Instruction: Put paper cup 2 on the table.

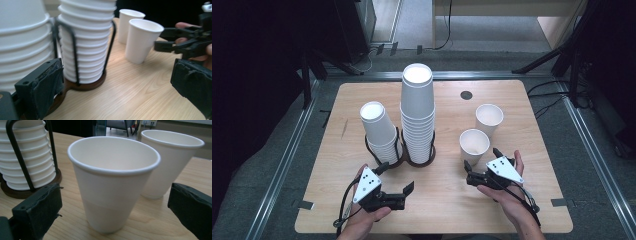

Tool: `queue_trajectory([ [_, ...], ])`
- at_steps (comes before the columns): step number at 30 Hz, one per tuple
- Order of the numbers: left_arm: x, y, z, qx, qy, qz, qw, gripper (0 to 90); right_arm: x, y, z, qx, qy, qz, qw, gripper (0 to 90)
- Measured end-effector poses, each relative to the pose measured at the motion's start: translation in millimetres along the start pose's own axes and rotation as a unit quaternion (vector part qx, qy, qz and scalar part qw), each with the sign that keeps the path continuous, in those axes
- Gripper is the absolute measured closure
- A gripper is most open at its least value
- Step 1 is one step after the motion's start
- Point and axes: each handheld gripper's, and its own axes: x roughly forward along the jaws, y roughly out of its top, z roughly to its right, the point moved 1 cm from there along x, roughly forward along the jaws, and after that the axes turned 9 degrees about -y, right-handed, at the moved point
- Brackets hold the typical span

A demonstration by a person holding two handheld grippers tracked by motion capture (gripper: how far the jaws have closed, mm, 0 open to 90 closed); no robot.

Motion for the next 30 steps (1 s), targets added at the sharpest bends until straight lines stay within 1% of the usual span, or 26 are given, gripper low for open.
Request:
queue_trajectory([
  [2,-3.2,-1.8,-2.6,-0.003,0.001,-0.002,1.0,0.0,-3.6,-2.0,4.3,0.003,0.001,-0.001,1.0,0.0],
  [4,-11.2,-6.6,-8.7,-0.004,0.011,-0.006,0.9999,0.0,-7.2,-3.9,8.6,0.0,-0.001,-0.001,1.0,0.0],
  [5,-11.2,-6.6,-8.7,-0.004,0.011,-0.006,0.9999,0.0,-7.2,-3.9,8.6,0.0,-0.001,-0.001,1.0,0.0],
  [6,-16.8,-9.5,-14.3,-0.007,0.019,-0.008,0.9998,0.0,-10.6,-6.1,13.5,-0.003,-0.001,-0.001,1.0,0.0],
  [7,-16.8,-9.5,-14.3,-0.007,0.019,-0.008,0.9998,0.0,-10.6,-6.1,13.5,-0.003,-0.001,-0.001,1.0,0.0],
  [8,-21.9,-11.8,-19.2,-0.013,0.024,-0.009,0.9996,0.0,-13.7,-8.4,18.2,-0.007,-0.008,-0.004,0.9999,0.0],
  [9,-25.5,-13.5,-22.8,-0.013,0.032,-0.009,0.9994,0.0,-14.8,-9.0,20.0,-0.007,-0.008,-0.003,0.9999,0.0],
  [10,-28.5,-14.8,-25.6,-0.015,0.035,-0.009,0.9992,0.0,-16.6,-10.2,23.1,-0.007,-0.008,-0.003,0.9999,0.0],
  [11,-28.5,-14.8,-25.6,-0.015,0.035,-0.009,0.9992,0.0,-18.1,-11.0,25.3,-0.007,-0.011,-0.003,0.9999,0.0],
  [12,-34.2,-18.0,-31.2,-0.016,0.044,-0.012,0.9988,0.0,-19.4,-11.9,27.9,-0.007,-0.012,-0.003,0.9999,0.0],
  [14,-38.7,-21.0,-36.1,-0.021,0.051,-0.014,0.9984,0.0,-22.4,-13.4,32.7,-0.003,-0.016,-0.003,0.9999,0.0],
  [15,-38.7,-21.0,-36.1,-0.021,0.051,-0.014,0.9984,0.0,-22.4,-13.4,32.7,-0.003,-0.016,-0.003,0.9999,0.0],
  [16,-44.3,-24.7,-41.7,-0.024,0.059,-0.017,0.9978,0.0,-24.5,-14.8,37.1,-0.004,-0.02,-0.003,0.9998,0.0],
  [17,-44.3,-24.7,-41.7,-0.024,0.059,-0.017,0.9978,0.0,-24.5,-14.8,37.1,-0.004,-0.02,-0.003,0.9998,0.0],
  [18,-49.1,-28.0,-46.4,-0.025,0.067,-0.019,0.9973,0.0,-26.9,-15.9,41.9,-0.001,-0.024,-0.003,0.9997,0.0],
  [19,-49.1,-28.0,-46.4,-0.025,0.067,-0.019,0.9973,0.0,-28.4,-16.3,44.9,0.0,-0.026,-0.003,0.9996,0.0],
  [21,-55.7,-32.9,-53.1,-0.03,0.079,-0.022,0.9962,0.0,-30.4,-17.0,48.7,0.003,-0.031,-0.003,0.9995,0.0],
  [23,-57.8,-34.6,-55.4,-0.031,0.082,-0.024,0.9959,0.0,-32.6,-18.1,53.8,0.004,-0.035,-0.001,0.9994,0.0],
  [24,-61.9,-37.7,-59.3,-0.035,0.089,-0.025,0.9951,0.0,-33.6,-18.8,55.8,0.007,-0.038,-0.002,0.9993,0.0],
  [26,-66.2,-40.5,-63.2,-0.036,0.096,-0.028,0.9944,0.0,-35.2,-20.5,60.1,0.008,-0.043,-0.002,0.999,0.0],
  [27,-66.2,-40.5,-63.2,-0.036,0.096,-0.028,0.9944,0.0,-35.2,-20.5,60.1,0.008,-0.043,-0.002,0.999,0.0],
  [28,-70.7,-43.2,-67.1,-0.039,0.102,-0.03,0.9936,0.0,-37.6,-22.6,64.8,0.01,-0.048,-0.004,0.9988,0.0],
  [29,-70.7,-43.2,-67.1,-0.039,0.102,-0.03,0.9936,0.0,-37.6,-22.6,64.8,0.01,-0.048,-0.004,0.9988,0.0],
  [30,-75.5,-45.8,-70.8,-0.042,0.108,-0.031,0.9928,0.0,-39.6,-24.6,69.1,0.012,-0.053,-0.005,0.9985,0.0],
])
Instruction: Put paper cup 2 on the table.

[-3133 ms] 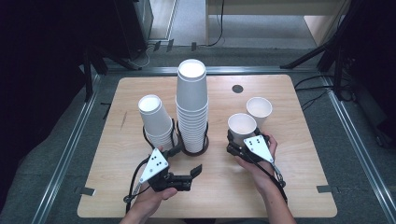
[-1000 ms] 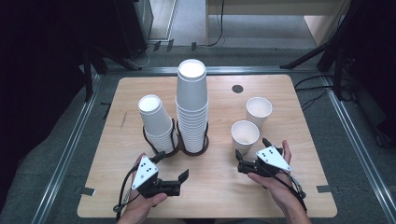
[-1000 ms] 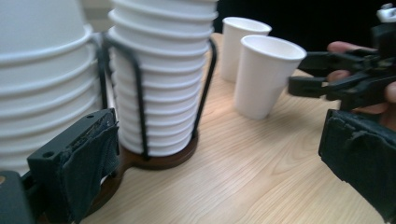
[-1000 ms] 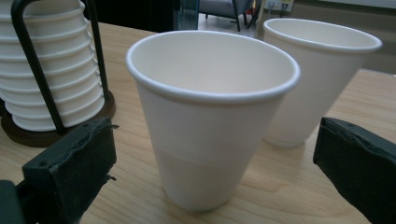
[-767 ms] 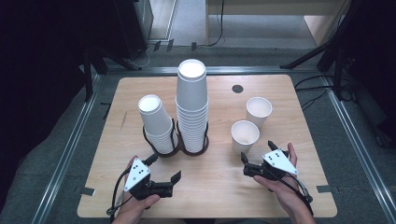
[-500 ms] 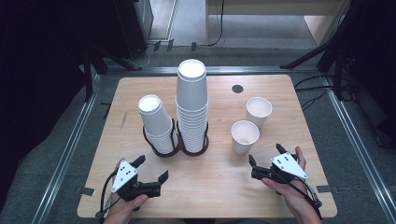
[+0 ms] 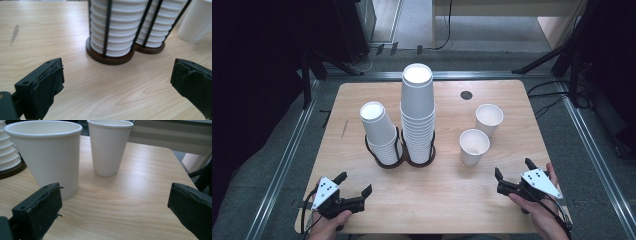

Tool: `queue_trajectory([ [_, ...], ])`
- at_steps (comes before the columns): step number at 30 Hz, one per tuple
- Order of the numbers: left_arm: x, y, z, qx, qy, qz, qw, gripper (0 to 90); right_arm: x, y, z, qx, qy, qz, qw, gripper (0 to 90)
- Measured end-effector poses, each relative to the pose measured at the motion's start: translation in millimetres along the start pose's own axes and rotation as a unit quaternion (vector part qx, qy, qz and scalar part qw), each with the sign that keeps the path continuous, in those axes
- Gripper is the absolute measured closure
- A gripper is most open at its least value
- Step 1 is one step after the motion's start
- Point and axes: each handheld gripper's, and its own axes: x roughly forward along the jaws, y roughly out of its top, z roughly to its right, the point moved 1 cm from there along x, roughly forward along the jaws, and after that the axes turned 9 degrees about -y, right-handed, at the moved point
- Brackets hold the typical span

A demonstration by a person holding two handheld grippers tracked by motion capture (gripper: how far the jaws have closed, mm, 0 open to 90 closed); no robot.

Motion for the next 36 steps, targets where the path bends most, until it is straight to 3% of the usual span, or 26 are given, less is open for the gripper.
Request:
queue_trajectory([
  [13,-24.0,-16.9,-31.1,-0.014,0.037,-0.012,0.9991,0.0,-13.0,-16.7,29.9,0.017,-0.034,-0.012,0.9992,0.0],
  [16,-31.2,-19.6,-39.2,-0.028,0.045,-0.008,0.9986,0.0,-16.4,-20.4,34.7,0.014,-0.04,-0.015,0.999,0.0],
  [20,-39.0,-23.7,-51.8,-0.04,0.059,-0.006,0.9974,0.0,-21.3,-24.2,43.1,0.03,-0.05,-0.015,0.9982,0.0],
  [25,-43.8,-25.5,-59.4,-0.054,0.067,0.0,0.9963,0.0,-27.6,-27.2,56.1,0.053,-0.067,-0.02,0.9961,0.0],
  [30,-42.9,-29.7,-62.6,-0.059,0.071,-0.006,0.9957,0.0,-35.7,-30.4,64.4,0.058,-0.078,-0.018,0.9951,0.0],
  [33,-42.0,-30.1,-63.2,-0.059,0.072,-0.009,0.9956,0.0,-36.7,-30.4,64.8,0.062,-0.076,-0.022,0.995,0.0],
  [36,-40.7,-30.0,-62.9,-0.059,0.073,-0.008,0.9955,0.0,-38.4,-22.6,52.9,0.063,-0.045,-0.015,0.9969,0.0],
])
